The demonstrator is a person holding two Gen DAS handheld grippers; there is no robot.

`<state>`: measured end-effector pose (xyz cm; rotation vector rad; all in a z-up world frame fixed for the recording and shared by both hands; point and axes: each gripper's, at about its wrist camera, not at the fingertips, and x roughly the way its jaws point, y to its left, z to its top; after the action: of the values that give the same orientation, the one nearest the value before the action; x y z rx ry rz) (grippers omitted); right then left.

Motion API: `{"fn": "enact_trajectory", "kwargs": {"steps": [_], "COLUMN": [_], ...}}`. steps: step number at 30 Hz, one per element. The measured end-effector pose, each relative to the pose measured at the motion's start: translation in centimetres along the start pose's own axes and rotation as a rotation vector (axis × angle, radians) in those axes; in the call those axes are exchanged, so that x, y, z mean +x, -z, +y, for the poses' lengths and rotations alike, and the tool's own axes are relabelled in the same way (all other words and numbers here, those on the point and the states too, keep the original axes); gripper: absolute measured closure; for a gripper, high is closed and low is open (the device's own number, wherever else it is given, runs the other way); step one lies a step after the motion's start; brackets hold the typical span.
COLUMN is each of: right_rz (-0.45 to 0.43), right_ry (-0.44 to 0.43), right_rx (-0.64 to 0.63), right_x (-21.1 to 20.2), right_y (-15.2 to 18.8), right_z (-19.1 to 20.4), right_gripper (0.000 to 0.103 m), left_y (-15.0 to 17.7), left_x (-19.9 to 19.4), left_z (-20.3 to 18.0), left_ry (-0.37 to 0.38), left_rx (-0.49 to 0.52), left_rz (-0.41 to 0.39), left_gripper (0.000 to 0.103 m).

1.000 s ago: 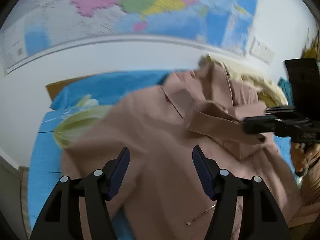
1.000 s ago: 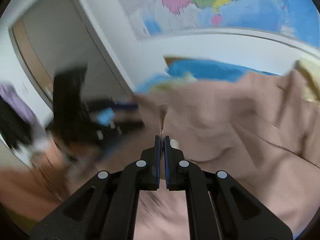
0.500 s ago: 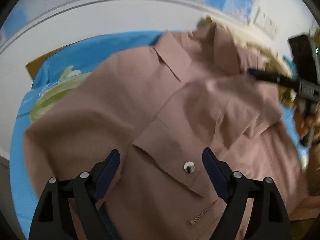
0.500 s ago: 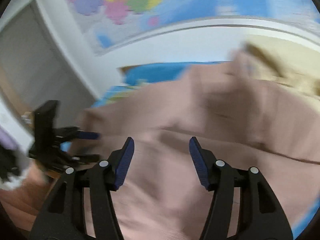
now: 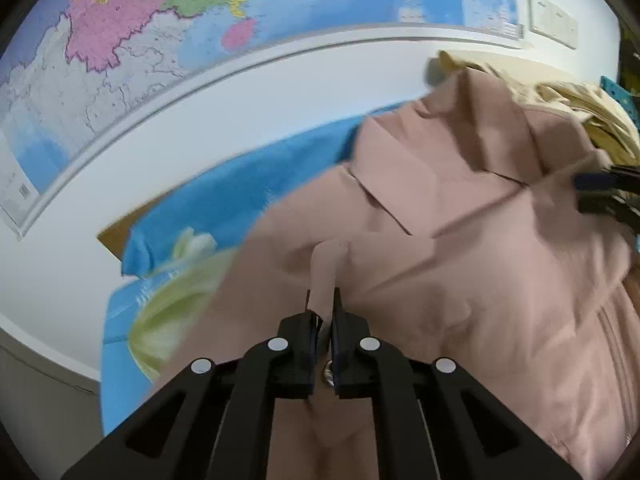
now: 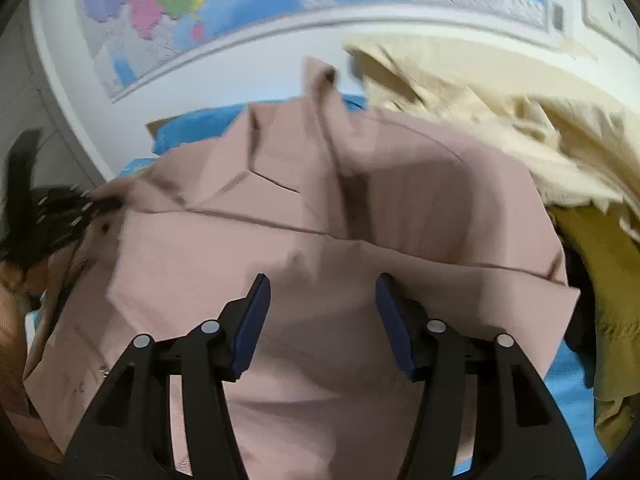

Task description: Fold large clothes

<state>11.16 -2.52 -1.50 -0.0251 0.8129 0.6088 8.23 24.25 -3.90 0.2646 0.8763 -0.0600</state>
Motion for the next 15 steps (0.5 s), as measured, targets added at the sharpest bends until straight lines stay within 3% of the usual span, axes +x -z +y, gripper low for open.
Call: {"fn": "enact_trajectory", "kwargs": {"steps": [1, 3, 5, 7, 9, 11, 15], "right_rz": [-0.003, 0.012, 0.047, 0.072, 0.095, 0.124, 0.154], "right_ry": [-0.018, -0.047, -0.075, -0.100, -0.111, -0.091, -0.071], "right_rx": [-0.020, -0.070, -0.139, -0.176, -0.214, -0.250, -0.236], "right_x": [0.1, 0.6, 2.0, 3.4, 4.7, 6.0, 7.1], "right_y": [-0.1, 0.0, 0.0, -0.2, -0.2, 0.0, 0.1], "right_z": [1.2, 3.1, 5.7, 7.6, 9.1, 9.9, 9.6], "right_gripper": [0.048, 0.048, 0.048, 0.049, 0.049, 0.049, 0.050], "left_y": [-0.2, -0.2, -0.2, 0.0, 0.8, 1.8, 4.4], "left_x": [0.5, 1.1, 1.1, 0.4, -1.4, -3.4, -5.5], "left_z": [0.3, 0.9, 1.6, 2.4, 3.3, 4.3, 6.1], "left_ry": [0.028, 0.021, 0.013, 0.026, 0.004, -0.022, -0.080], "left_rx": [-0.005, -0.008, -0.034, -0.067, -0.082, -0.107, -0.145], "left_rz": [0.013, 0.022, 0.021, 0.006, -0.035, -0.063, -0.046], "left_gripper": [0.093, 0.073, 0.061, 0.056, 0.044, 0.038, 0.032]}}
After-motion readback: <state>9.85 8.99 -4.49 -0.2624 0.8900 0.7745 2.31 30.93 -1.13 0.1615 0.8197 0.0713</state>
